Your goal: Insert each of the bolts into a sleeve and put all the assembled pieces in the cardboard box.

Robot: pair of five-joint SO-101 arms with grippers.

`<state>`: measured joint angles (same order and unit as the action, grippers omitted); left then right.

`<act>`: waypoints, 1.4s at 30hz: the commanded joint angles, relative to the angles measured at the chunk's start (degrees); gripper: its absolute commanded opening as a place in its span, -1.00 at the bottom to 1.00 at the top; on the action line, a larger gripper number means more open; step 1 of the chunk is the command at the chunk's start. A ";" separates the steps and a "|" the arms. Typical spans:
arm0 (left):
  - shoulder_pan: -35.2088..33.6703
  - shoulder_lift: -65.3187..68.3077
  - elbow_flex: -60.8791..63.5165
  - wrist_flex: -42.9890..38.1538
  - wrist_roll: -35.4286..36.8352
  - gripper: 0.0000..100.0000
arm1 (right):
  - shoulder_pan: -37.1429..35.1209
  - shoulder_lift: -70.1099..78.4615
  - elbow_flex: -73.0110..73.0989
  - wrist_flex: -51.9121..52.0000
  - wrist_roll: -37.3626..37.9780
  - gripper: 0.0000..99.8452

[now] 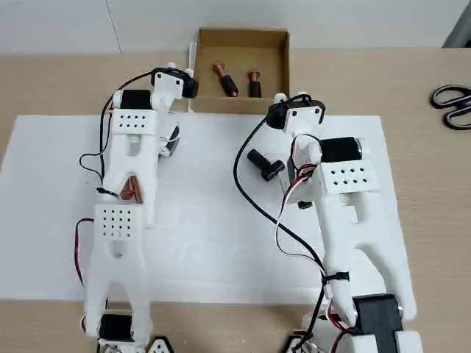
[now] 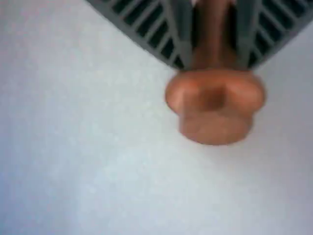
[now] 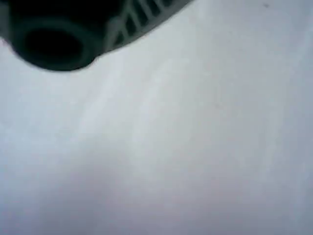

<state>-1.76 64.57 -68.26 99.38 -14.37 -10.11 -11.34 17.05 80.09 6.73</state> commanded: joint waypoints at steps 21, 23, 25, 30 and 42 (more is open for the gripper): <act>1.93 -20.66 13.67 1.14 3.69 -0.99 | 0.57 -2.68 -2.29 0.04 0.62 -0.99; 2.29 -24.79 17.19 1.14 3.69 -0.99 | 0.57 -2.68 -2.29 0.04 0.62 -0.99; 2.46 -29.36 20.18 1.14 3.69 -0.99 | 0.57 -3.03 -2.29 0.13 0.62 -0.99; 2.46 -42.90 28.53 1.14 3.78 -0.99 | 0.48 -3.21 -2.37 0.31 0.62 -0.99; 2.46 -79.47 49.98 0.97 9.67 -0.99 | -5.14 -14.02 -2.64 5.67 0.35 -0.99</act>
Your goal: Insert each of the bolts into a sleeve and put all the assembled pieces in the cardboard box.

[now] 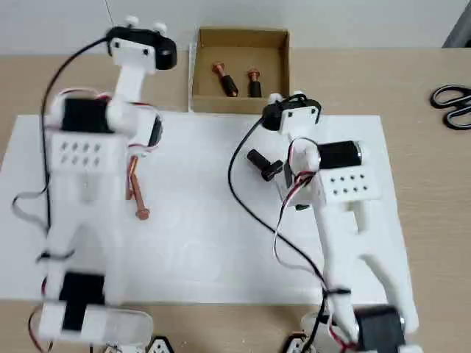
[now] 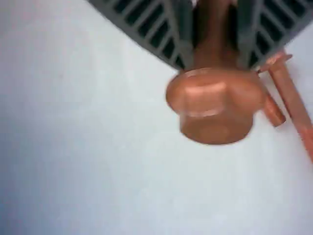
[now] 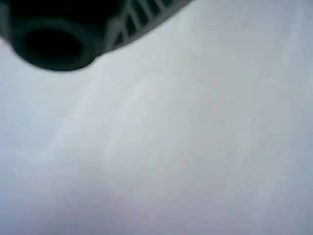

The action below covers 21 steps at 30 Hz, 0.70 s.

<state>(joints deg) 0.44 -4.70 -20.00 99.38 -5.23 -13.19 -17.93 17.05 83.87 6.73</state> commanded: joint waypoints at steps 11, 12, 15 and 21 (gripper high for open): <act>0.26 -28.75 19.56 -9.93 8.62 -0.99 | -3.65 -30.37 -0.79 1.54 0.44 -0.99; 0.26 -30.24 21.14 -11.96 12.48 -0.99 | -3.82 -31.96 -0.18 1.27 0.35 -0.99; 0.97 -34.46 24.84 -17.76 21.01 -0.99 | -3.82 -36.35 3.16 -0.40 0.26 -0.99; 7.82 -41.14 36.09 -30.77 27.96 -0.99 | -3.82 -43.65 14.95 -8.75 0.18 -0.99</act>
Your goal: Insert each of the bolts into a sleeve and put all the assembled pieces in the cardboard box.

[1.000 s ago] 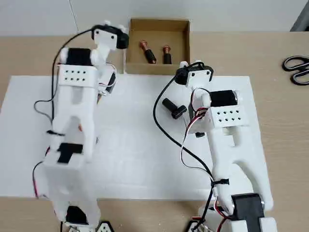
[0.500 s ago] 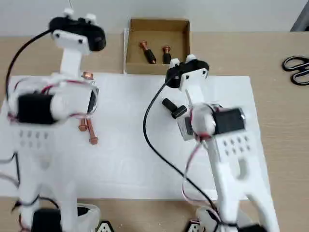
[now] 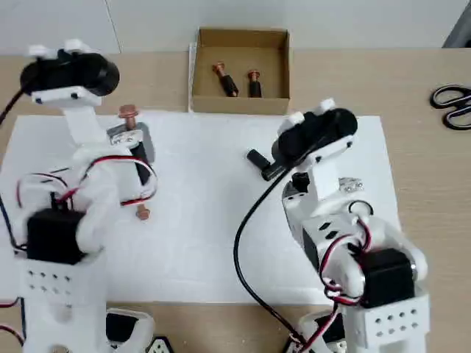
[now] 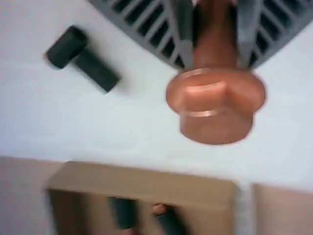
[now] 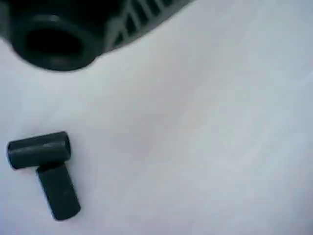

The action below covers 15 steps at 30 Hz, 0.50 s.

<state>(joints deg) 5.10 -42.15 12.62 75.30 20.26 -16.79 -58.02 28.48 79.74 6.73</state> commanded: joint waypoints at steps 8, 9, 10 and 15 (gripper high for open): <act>11.96 -10.55 21.41 -27.96 2.55 -0.99 | -4.09 -13.49 22.77 -22.46 0.09 -0.99; 12.40 -11.25 23.25 -29.45 2.55 -0.99 | -5.41 -14.55 25.41 -24.84 0.09 -0.99; 12.66 -12.04 24.92 -30.77 2.55 -0.99 | -6.37 -15.87 27.87 -27.12 0.09 -0.99; 13.36 -14.68 31.43 -36.31 2.73 -0.99 | -10.51 -22.29 37.98 -35.21 0.09 -0.99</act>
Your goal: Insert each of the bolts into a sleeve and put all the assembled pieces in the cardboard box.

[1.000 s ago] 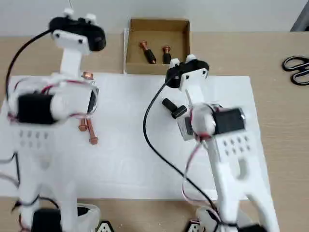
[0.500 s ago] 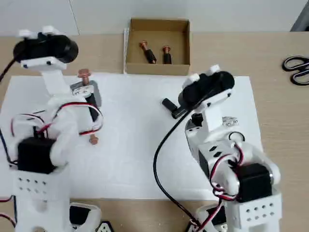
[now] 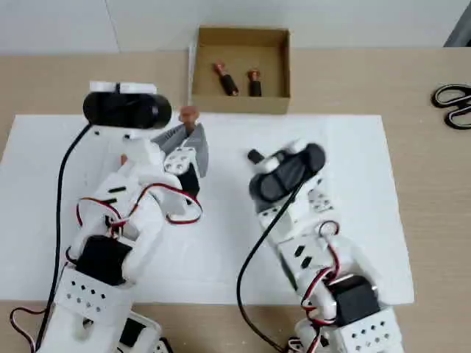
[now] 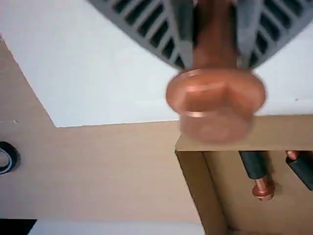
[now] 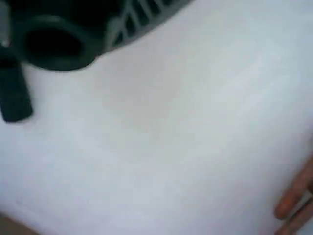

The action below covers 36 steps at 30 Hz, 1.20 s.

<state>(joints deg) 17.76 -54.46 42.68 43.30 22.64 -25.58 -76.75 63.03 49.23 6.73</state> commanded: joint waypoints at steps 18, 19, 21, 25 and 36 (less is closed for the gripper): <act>9.41 -2.29 3.47 -5.80 4.04 -0.99 | -7.25 -20.97 21.19 -9.27 -0.09 -0.99; 9.85 -2.29 3.47 -5.80 4.04 -0.99 | -7.25 -20.97 21.19 -9.27 -1.05 -0.99; 9.93 -2.29 3.56 -5.80 4.13 -0.99 | -7.25 -20.97 21.19 -9.27 -4.13 -0.99; 9.85 -2.29 6.55 -8.62 6.59 -0.99 | -7.25 -20.97 21.19 -9.19 -6.95 -0.99; 10.29 -2.55 10.59 -12.31 6.86 -0.99 | -7.25 -21.05 21.01 -9.01 -6.95 -0.99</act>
<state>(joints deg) 27.96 -55.52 53.58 32.75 28.97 -32.35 -96.70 84.75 41.32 0.48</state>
